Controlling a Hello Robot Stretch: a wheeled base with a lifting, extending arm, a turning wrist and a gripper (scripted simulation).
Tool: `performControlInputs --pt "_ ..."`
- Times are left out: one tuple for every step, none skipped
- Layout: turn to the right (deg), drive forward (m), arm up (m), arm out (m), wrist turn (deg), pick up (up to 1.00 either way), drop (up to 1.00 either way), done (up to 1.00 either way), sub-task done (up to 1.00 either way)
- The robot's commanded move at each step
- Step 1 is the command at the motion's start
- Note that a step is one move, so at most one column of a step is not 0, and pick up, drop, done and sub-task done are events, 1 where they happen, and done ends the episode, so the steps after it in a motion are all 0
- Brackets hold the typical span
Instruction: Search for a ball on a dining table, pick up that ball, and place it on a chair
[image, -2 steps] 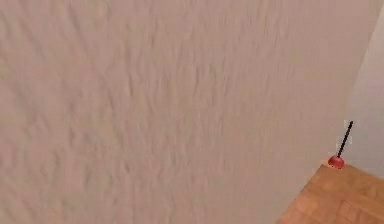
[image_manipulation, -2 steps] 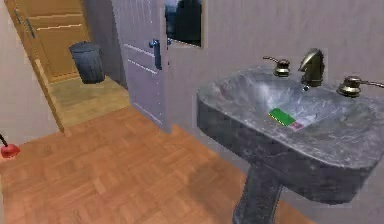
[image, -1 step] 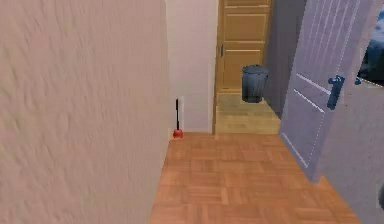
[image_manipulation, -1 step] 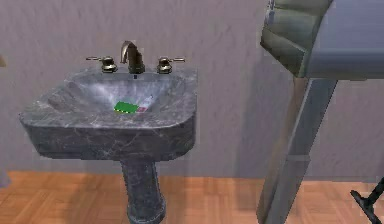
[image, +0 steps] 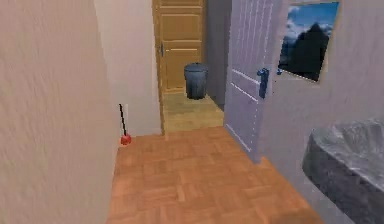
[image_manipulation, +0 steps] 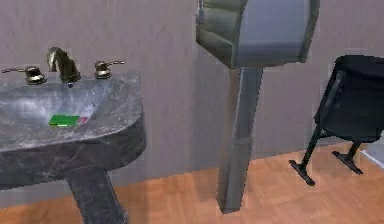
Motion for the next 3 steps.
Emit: performControlInputs --pt "0.0 1.00 0.00 0.00 0.0 0.00 0.00 0.00 0.00" --pt "0.0 1.00 0.00 0.00 0.0 0.00 0.00 0.00 0.00" --pt "6.0 0.00 0.00 0.00 0.0 0.00 0.00 0.00 0.00"
